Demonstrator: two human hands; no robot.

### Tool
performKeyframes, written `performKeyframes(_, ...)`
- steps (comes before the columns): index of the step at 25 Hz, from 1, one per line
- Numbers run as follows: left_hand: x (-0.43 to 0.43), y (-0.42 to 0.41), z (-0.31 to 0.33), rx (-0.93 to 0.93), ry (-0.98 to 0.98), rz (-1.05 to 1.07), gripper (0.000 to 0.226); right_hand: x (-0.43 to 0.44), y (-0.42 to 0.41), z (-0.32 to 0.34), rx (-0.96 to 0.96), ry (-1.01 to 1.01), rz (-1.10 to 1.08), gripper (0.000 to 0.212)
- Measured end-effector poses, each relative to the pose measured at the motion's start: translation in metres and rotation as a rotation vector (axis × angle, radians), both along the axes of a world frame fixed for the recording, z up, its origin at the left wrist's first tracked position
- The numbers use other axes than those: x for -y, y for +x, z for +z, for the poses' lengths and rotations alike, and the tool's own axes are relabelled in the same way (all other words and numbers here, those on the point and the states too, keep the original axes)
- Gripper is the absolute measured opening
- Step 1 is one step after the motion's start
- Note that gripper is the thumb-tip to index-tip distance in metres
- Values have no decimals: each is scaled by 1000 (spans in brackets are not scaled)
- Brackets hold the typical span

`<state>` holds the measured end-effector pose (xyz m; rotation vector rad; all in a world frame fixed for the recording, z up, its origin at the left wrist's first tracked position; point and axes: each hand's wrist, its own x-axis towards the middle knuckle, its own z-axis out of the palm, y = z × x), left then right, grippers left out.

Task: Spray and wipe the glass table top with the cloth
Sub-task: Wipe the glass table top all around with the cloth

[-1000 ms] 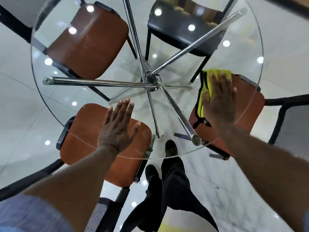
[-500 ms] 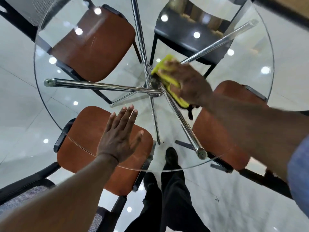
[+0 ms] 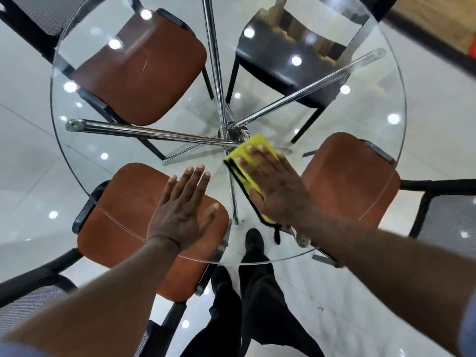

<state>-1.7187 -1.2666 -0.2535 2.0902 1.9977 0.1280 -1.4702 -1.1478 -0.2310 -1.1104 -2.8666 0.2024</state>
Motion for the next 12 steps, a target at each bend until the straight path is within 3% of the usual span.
performKeyframes(2, 1, 0, 0, 10, 9, 2, 75, -65, -7, -4, 9, 8, 308, 65)
performKeyframes(3, 2, 0, -1, 10, 16, -2, 75, -97, -10, -8, -12, 22, 307, 62)
performKeyframes(4, 2, 0, -2, 7, 21, -8, 75, -123, -13, -13, -67, 25, 184, 60)
performKeyframes(6, 1, 0, -3, -1, 4, -5, 75, -150, -8, -16, -141, 1, -267, 61)
performKeyframes(8, 2, -2, -2, -11, -12, -1, 76, -137, 12, -17, -132, 3, -617, 64)
performKeyframes(10, 1, -1, -1, -1, -24, -12, 76, -88, 30, -10, -107, 5, -797, 65)
performKeyframes(12, 2, 0, 0, 9, -17, -10, 76, -18, 35, -8, -59, 34, -776, 67)
